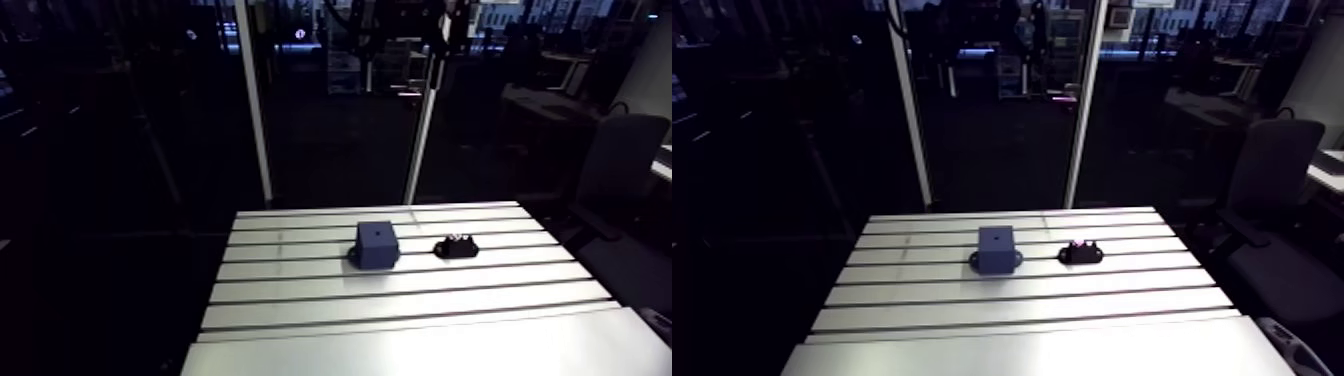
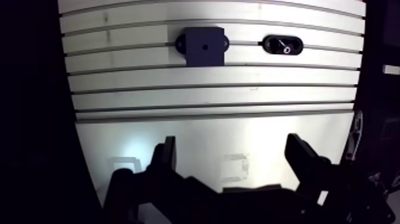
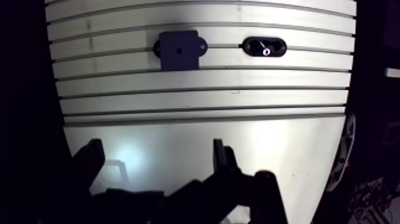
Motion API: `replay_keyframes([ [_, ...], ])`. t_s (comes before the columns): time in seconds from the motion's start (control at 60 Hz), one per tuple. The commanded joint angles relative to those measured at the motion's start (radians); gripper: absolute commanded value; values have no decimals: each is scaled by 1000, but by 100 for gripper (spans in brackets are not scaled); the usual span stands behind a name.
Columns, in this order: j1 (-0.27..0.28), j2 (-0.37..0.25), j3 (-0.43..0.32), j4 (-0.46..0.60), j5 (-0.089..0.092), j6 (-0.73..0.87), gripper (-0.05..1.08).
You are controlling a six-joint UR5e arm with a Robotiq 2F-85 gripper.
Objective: Pick up the M10 bolt and insert it into the hole until fully seated.
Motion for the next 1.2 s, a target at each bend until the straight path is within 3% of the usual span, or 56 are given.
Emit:
replay_keyframes([
  [0.017, -2, 2, -12, 7, -6, -30, 1],
  [0.2, -1, 16, -13, -1, -36, -31, 1],
  [0.267, -6, 20, -12, -6, -55, -58, 1],
  [0.733, -67, 104, -46, -25, -47, -169, 1],
  [1.2, -175, 102, 73, -158, -31, -270, 1],
])
